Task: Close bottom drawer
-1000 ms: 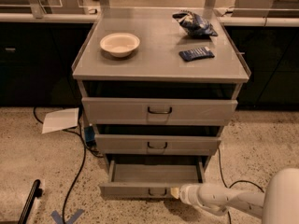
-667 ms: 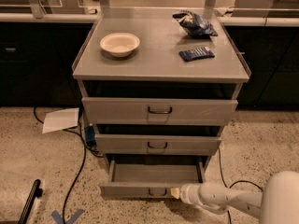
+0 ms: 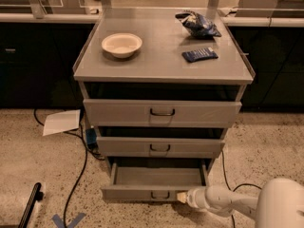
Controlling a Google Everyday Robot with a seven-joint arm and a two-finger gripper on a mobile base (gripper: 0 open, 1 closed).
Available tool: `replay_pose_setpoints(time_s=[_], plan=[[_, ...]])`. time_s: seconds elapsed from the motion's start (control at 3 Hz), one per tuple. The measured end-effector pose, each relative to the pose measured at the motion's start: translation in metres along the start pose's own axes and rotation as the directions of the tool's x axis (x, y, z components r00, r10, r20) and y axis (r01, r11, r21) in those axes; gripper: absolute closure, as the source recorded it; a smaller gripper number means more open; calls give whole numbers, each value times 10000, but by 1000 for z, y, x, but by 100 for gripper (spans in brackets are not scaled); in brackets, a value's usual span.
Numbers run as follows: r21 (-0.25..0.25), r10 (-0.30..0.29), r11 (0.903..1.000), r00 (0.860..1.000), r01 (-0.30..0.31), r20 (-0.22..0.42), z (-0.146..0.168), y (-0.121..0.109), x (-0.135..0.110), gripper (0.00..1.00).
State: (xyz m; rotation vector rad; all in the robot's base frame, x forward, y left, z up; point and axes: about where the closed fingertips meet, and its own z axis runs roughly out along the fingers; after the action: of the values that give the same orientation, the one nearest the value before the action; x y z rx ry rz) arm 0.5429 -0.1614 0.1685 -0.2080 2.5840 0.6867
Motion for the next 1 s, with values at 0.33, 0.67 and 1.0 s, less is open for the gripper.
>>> replay_pose_setpoints(time_s=[0.33, 0.67, 1.0], plan=[[91, -69, 9999, 10000, 68, 60, 14, -13, -11, 100], [246, -319, 9992, 9977, 304, 596, 21, -17, -45, 100], [361, -714, 9970, 9918, 679, 1062, 25, -13, -80, 100]])
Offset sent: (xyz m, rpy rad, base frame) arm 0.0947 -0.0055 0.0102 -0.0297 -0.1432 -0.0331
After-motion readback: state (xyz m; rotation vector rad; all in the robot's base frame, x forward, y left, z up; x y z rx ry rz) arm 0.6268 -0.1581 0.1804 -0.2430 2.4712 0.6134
